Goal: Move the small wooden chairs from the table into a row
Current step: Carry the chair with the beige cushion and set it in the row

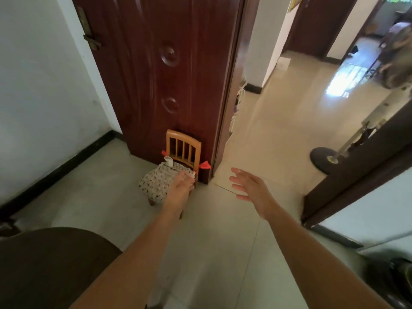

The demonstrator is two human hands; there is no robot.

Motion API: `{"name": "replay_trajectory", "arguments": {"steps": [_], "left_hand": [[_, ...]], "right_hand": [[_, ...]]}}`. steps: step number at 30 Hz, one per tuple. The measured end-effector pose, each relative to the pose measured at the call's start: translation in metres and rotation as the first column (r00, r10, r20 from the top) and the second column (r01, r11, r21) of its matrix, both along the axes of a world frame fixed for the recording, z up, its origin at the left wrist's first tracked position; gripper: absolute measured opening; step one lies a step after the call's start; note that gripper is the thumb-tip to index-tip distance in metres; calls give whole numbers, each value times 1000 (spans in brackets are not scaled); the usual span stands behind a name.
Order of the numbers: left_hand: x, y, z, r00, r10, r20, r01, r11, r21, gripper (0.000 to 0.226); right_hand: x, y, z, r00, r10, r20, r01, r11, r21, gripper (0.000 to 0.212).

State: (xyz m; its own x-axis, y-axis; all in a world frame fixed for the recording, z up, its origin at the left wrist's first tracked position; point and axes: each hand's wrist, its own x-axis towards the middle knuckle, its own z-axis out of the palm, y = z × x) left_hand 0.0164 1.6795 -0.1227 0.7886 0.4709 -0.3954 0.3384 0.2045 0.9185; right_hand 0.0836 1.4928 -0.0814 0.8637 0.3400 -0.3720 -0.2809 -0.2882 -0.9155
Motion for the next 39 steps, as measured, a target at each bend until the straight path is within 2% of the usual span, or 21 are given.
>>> {"name": "replay_trajectory", "arguments": {"steps": [10, 13, 19, 24, 26, 27, 29, 31, 32, 36, 39], "left_hand": [[169, 43, -35, 971, 234, -37, -236, 970, -62, 43], [207, 62, -42, 944, 323, -58, -327, 942, -72, 41], [269, 117, -72, 902, 426, -77, -430, 901, -58, 38], [309, 163, -125, 855, 503, -124, -511, 859, -40, 42], [330, 182, -152, 842, 512, -170, -522, 853, -17, 43], [339, 187, -163, 839, 508, -197, -518, 855, -2, 43], [358, 196, -185, 826, 512, -235, -524, 851, 12, 46], [381, 199, -210, 829, 500, -250, -516, 856, 0, 54], [390, 198, -219, 840, 477, -260, -495, 869, -5, 58], [438, 195, -264, 836, 445, -323, -479, 877, -31, 76], [473, 189, -301, 826, 424, -372, -483, 872, -76, 88]], "right_hand": [[218, 70, -35, 965, 247, -86, -252, 966, -51, 41], [269, 105, -44, 934, 352, -53, -356, 928, -109, 40], [367, 204, -84, 834, 552, -21, -539, 804, -252, 41], [429, 280, -129, 644, 763, 58, -676, 603, -424, 44], [453, 309, -154, 528, 847, 62, -710, 480, -516, 50], [461, 319, -164, 424, 902, 86, -713, 391, -582, 55], [475, 344, -188, 98, 991, 89, -619, 131, -775, 62], [486, 368, -210, -249, 968, -36, -364, -128, -922, 59], [489, 377, -217, -351, 931, -101, -247, -196, -949, 57], [502, 402, -264, -581, 740, -339, 143, -317, -937, 57], [514, 413, -302, -665, 557, -497, 379, -323, -867, 63]]}}
